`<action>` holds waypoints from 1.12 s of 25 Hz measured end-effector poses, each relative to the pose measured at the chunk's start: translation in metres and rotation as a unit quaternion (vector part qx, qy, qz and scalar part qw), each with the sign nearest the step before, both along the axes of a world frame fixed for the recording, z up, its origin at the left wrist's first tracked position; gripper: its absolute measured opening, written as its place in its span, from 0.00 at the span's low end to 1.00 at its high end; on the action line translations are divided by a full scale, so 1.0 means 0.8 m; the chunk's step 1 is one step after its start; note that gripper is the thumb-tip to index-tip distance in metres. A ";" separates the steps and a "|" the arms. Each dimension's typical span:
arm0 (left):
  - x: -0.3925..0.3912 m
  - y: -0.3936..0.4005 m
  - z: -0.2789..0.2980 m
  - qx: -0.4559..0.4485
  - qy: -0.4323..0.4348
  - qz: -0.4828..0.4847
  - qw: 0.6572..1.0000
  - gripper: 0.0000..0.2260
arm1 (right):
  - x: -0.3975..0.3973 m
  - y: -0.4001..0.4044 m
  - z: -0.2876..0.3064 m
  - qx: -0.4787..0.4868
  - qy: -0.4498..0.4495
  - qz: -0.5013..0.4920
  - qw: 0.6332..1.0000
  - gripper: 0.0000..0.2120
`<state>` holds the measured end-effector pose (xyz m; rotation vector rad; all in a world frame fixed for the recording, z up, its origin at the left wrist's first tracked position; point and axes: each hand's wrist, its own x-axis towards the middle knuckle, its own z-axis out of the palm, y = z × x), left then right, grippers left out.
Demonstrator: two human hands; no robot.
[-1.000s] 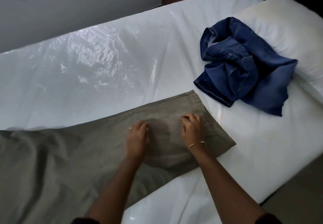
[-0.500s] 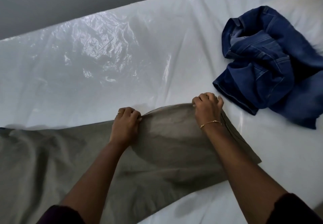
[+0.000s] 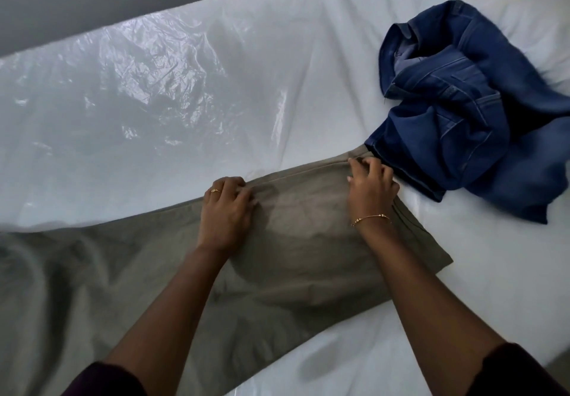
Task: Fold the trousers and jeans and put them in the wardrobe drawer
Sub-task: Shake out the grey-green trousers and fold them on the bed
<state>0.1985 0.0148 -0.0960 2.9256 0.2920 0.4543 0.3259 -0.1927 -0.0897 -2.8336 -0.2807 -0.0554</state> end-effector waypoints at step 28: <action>0.067 -0.034 -0.001 -0.066 0.044 0.055 0.995 0.16 | -0.026 0.008 -0.018 -0.024 -0.028 0.007 0.999 0.24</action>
